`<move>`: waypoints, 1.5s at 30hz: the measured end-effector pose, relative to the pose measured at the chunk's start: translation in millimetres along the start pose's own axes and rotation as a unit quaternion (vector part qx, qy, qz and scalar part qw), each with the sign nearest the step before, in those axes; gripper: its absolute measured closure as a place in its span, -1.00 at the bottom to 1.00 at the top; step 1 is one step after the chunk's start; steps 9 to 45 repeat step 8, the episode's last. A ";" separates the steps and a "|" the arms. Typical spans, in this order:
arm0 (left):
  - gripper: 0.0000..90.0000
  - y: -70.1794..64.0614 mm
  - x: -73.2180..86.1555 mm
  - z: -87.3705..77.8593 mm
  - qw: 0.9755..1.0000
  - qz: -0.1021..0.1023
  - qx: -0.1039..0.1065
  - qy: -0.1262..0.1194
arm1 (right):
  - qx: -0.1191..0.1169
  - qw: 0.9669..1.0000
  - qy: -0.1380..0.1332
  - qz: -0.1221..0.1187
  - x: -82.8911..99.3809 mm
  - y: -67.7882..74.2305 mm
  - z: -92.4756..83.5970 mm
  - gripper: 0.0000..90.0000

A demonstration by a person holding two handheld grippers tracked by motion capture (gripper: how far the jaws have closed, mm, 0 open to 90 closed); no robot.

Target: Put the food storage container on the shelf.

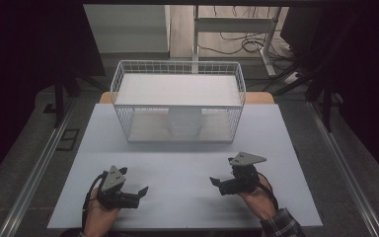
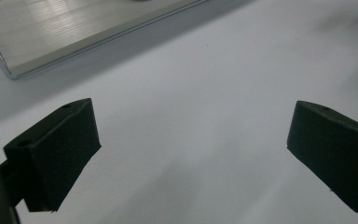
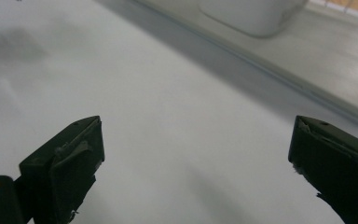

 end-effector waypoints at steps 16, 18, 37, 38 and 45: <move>-0.97 0.4 0.1 1.8 1.000 0.002 -0.004 -0.001 | 0.011 0.999 0.029 0.007 23.0 -5.1 -1.8 -0.94; -0.97 0.4 0.1 1.8 1.000 0.002 -0.004 -0.001 | 0.011 0.999 0.029 0.007 23.0 -5.1 -1.8 -0.94; -0.97 0.4 0.1 1.8 1.000 0.002 -0.004 -0.001 | 0.011 0.999 0.029 0.007 23.0 -5.1 -1.8 -0.94; -0.97 0.4 0.1 1.8 1.000 0.002 -0.004 -0.001 | 0.011 0.999 0.029 0.007 23.0 -5.1 -1.8 -0.94; -0.97 0.4 0.1 1.8 1.000 0.002 -0.004 -0.001 | 0.011 0.999 0.029 0.007 23.0 -5.1 -1.8 -0.94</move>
Point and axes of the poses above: each handheld gripper's, and its own axes: z roughly forward along the jaws, x roughly out of its underside, y roughly to its left, the point moved 6 cm from there along z, roughly forward along the jaws, and after that the axes turned 3 degrees about -x, right-handed, at the moved point
